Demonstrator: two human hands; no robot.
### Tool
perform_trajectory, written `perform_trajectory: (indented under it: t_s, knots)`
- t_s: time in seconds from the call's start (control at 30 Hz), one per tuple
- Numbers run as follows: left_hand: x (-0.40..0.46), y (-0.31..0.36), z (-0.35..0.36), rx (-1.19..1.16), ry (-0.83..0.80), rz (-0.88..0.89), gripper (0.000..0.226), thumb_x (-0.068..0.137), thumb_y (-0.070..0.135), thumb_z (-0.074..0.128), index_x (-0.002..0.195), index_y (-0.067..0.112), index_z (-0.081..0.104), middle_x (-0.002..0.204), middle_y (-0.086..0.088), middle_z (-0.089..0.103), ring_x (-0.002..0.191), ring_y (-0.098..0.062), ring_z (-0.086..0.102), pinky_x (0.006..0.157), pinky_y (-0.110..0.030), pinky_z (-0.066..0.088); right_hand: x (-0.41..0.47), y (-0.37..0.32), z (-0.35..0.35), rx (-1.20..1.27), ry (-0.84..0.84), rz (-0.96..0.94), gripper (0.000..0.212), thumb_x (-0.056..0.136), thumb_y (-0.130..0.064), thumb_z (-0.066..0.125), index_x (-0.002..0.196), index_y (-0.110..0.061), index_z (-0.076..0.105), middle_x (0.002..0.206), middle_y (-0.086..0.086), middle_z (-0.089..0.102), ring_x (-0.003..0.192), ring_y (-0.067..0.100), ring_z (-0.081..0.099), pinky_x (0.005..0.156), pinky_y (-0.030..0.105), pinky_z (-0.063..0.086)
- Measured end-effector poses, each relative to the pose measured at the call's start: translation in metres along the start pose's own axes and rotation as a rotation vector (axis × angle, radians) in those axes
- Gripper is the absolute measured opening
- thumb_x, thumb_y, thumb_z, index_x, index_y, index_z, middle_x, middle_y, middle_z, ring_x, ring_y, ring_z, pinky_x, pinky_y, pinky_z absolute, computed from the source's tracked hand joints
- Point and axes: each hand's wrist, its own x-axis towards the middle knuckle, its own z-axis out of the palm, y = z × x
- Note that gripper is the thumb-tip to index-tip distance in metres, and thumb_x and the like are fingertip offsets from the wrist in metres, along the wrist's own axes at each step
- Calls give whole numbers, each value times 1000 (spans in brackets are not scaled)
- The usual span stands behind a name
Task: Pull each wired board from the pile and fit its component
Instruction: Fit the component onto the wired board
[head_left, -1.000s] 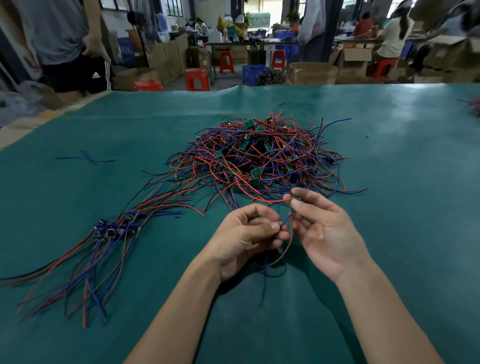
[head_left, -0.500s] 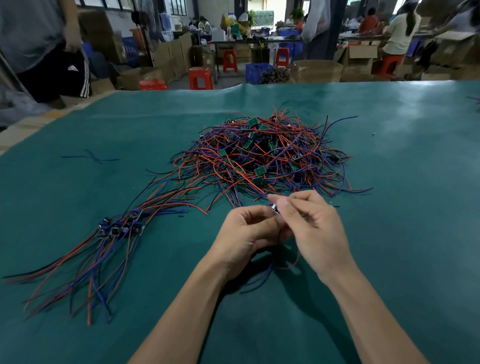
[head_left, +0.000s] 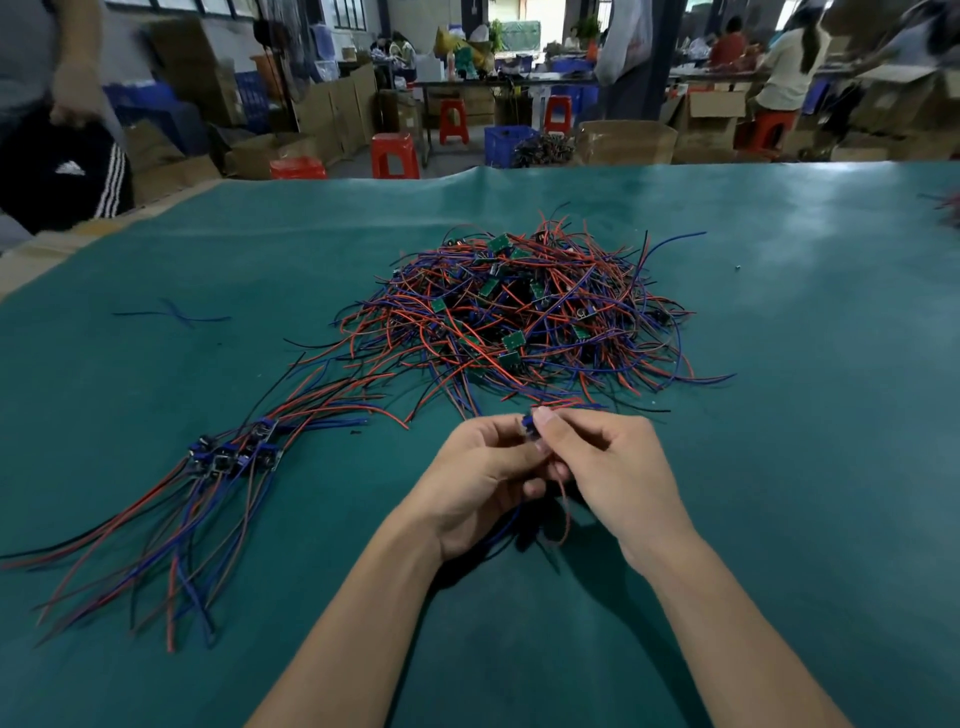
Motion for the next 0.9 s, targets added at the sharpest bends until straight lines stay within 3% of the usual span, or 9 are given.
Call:
perform_trajectory:
  t_s: [0.07, 0.17, 0.27, 0.37, 0.47, 0.63, 0.77, 0.83, 0.9]
  knots:
    - [-1, 1, 0, 16, -65, -37, 8, 88, -3, 58, 95, -4, 61, 77, -9, 60, 60, -9, 57, 44, -13, 37, 1, -2, 0, 208, -57, 66, 17, 94, -25, 72, 86, -11, 79, 63, 2, 58, 54, 14, 54, 59, 29, 51]
    - [-3, 1, 0, 65, -71, -104, 11, 93, -2, 56, 85, 3, 61, 74, -6, 62, 53, -6, 50, 42, -12, 32, 2, -7, -5, 331, -51, 107, 10, 88, -16, 76, 86, -7, 80, 65, 8, 61, 53, 16, 54, 56, 23, 51]
    - [-3, 1, 0, 112, -71, -130, 11, 97, 4, 55, 90, 4, 62, 67, 0, 61, 49, -5, 48, 43, -13, 31, 3, -7, -8, 344, 46, 86, 10, 86, -13, 78, 78, -6, 79, 61, 6, 60, 54, 13, 51, 56, 21, 47]
    - [-3, 3, 2, 140, -61, -121, 16, 98, 10, 56, 92, 6, 69, 62, 2, 56, 50, -5, 48, 45, -13, 32, 6, -4, -11, 262, 154, 75, 16, 85, -21, 81, 74, -10, 77, 63, 3, 59, 63, 16, 51, 61, 30, 43]
    - [-3, 3, 3, 206, -78, -101, 21, 100, 12, 54, 89, 11, 72, 61, 4, 54, 49, -5, 47, 46, -14, 31, 9, -1, -16, 197, 243, 39, 17, 84, -22, 82, 70, -15, 74, 62, -3, 56, 63, 11, 48, 57, 25, 40]
    - [-4, 3, 3, 257, -149, -100, 19, 99, 14, 57, 88, 13, 72, 62, 4, 53, 47, -6, 47, 44, -14, 34, 18, 1, -36, 210, 565, 28, 26, 86, -16, 80, 62, -18, 71, 59, -7, 58, 57, 10, 49, 55, 25, 40]
    - [-4, 3, 4, 193, -46, -32, 27, 101, 13, 55, 83, 16, 74, 61, 3, 52, 49, -8, 47, 47, -15, 38, 22, 5, -53, 314, 846, 106, 21, 95, -24, 69, 76, -17, 69, 66, -3, 64, 47, 6, 47, 45, 26, 38]
    - [-1, 4, 3, 127, 66, 32, 30, 104, 11, 50, 83, 14, 71, 60, 2, 51, 50, -10, 47, 48, -17, 37, 20, 2, -44, 313, 723, 159, 31, 99, -32, 64, 73, -15, 70, 63, -2, 66, 43, 8, 48, 41, 25, 37]
    - [1, 5, 2, 117, 122, 83, 28, 104, 11, 46, 85, 12, 67, 59, 2, 50, 51, -10, 46, 49, -18, 36, 14, -1, -23, 219, 421, 187, 39, 95, -45, 67, 74, -12, 75, 64, 4, 70, 49, 11, 53, 42, 26, 40]
